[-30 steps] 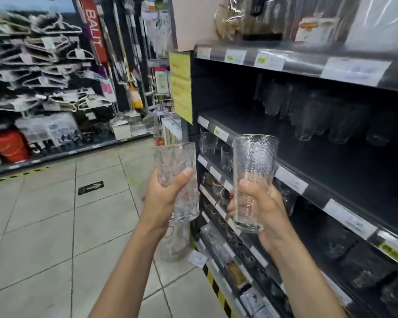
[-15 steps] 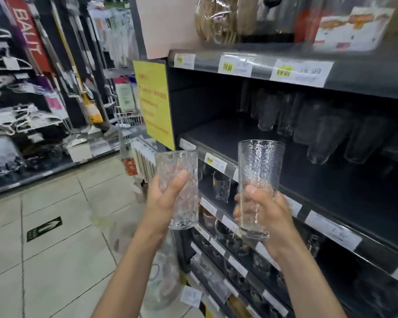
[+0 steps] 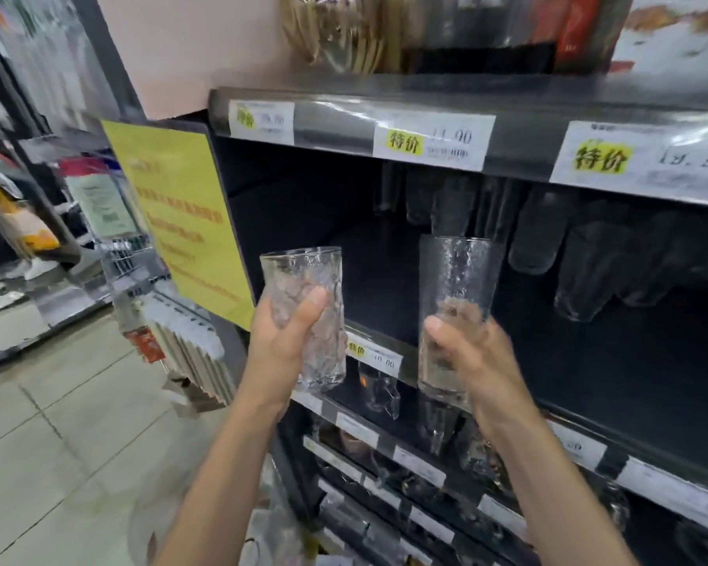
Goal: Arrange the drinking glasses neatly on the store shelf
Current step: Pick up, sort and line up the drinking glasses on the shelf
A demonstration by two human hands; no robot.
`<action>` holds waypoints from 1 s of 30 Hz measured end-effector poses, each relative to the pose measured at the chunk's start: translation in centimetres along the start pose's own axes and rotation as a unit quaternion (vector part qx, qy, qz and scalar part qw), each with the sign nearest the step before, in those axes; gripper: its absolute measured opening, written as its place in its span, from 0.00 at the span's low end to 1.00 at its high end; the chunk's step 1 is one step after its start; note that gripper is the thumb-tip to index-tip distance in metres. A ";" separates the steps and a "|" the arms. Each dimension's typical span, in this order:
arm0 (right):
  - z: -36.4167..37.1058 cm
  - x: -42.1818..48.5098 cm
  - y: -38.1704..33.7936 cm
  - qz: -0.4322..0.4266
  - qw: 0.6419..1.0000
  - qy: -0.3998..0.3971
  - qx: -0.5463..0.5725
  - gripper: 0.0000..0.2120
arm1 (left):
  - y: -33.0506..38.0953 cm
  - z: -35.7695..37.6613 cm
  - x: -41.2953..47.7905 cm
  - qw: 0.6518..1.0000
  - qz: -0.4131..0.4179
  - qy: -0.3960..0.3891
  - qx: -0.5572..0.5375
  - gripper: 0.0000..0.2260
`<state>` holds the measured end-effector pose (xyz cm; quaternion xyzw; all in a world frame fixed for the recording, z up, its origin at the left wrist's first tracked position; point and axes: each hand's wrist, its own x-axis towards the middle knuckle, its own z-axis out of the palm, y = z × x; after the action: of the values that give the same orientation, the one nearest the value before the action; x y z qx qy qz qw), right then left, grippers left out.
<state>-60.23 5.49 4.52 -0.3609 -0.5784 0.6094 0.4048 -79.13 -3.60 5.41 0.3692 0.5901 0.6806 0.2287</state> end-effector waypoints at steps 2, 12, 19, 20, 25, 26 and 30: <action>0.7 1.4 0.0 -0.018 0.999 0.037 -0.013 0.18 | -0.1 -0.3 2.2 1.000 0.013 -0.023 0.005 0.27; 5.1 8.6 0.8 -0.042 0.987 0.135 -0.080 0.29 | -2.4 -2.0 11.0 0.985 0.107 -0.134 0.026 0.25; 7.8 13.4 2.5 -0.044 0.982 0.169 -0.075 0.31 | -4.4 -3.7 13.2 0.982 0.097 -0.161 0.017 0.29; 8.3 14.1 2.6 -0.047 0.980 0.174 -0.083 0.32 | -4.5 -4.0 13.3 0.982 0.094 -0.161 0.022 0.28; 9.7 17.3 2.6 -0.050 0.975 0.157 -0.147 0.38 | -5.3 -5.2 13.7 0.986 0.086 -0.137 0.032 0.18; 9.9 18.1 2.7 -0.046 0.973 0.157 -0.162 0.38 | -5.5 -5.4 13.9 0.987 0.084 -0.137 0.032 0.18; 10.6 20.9 3.3 -0.056 0.966 0.167 -0.191 0.40 | -6.4 -6.1 14.8 0.988 0.065 -0.140 0.029 0.26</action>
<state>-78.74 20.14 2.55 -0.4955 -0.6275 0.3951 0.4523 -93.83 4.83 2.41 0.5050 0.5468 0.6177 0.2539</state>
